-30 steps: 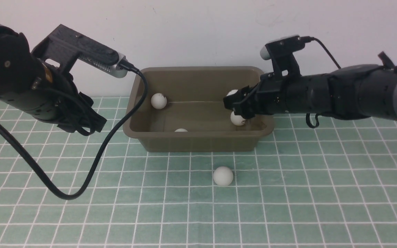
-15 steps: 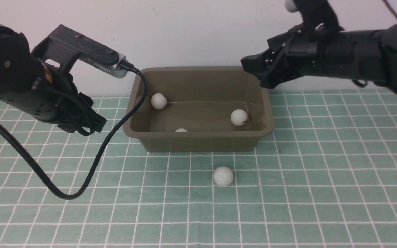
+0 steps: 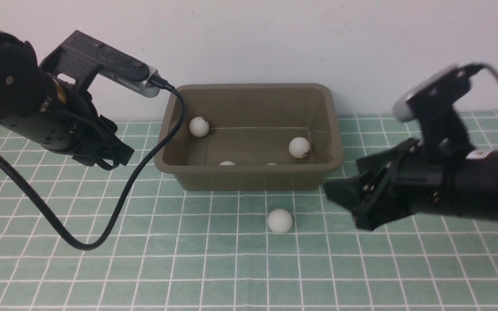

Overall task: Put the table tennis balls in the box on the green coffee tablecloth.
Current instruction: 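Reach for and grasp a ping pong ball on the table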

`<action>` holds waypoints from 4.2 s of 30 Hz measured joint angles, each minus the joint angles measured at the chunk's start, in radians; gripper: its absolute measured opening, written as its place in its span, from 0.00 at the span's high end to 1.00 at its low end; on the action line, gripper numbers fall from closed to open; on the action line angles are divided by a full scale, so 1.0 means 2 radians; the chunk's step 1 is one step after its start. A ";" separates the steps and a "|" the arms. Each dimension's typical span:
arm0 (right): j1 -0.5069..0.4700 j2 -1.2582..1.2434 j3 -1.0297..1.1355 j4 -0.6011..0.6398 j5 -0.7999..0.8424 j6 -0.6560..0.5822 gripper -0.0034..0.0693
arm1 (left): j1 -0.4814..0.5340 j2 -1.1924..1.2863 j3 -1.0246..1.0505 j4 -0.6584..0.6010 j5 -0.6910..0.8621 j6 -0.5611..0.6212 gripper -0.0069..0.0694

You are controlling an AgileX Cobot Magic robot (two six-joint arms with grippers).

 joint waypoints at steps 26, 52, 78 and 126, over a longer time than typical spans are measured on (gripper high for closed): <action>0.016 0.223 -0.126 0.060 -0.047 -0.003 0.29 | 0.000 0.000 0.000 0.000 0.000 0.000 0.53; 0.003 0.036 -0.129 -0.021 0.091 -0.001 0.97 | 0.000 0.000 0.000 0.005 0.012 0.000 0.53; 0.103 0.154 -0.129 0.079 -0.077 0.078 0.28 | 0.000 0.000 0.000 0.005 0.012 0.000 0.53; 0.147 0.223 -0.129 0.138 -0.315 0.078 0.27 | 0.000 0.000 0.000 0.001 0.003 -0.004 0.53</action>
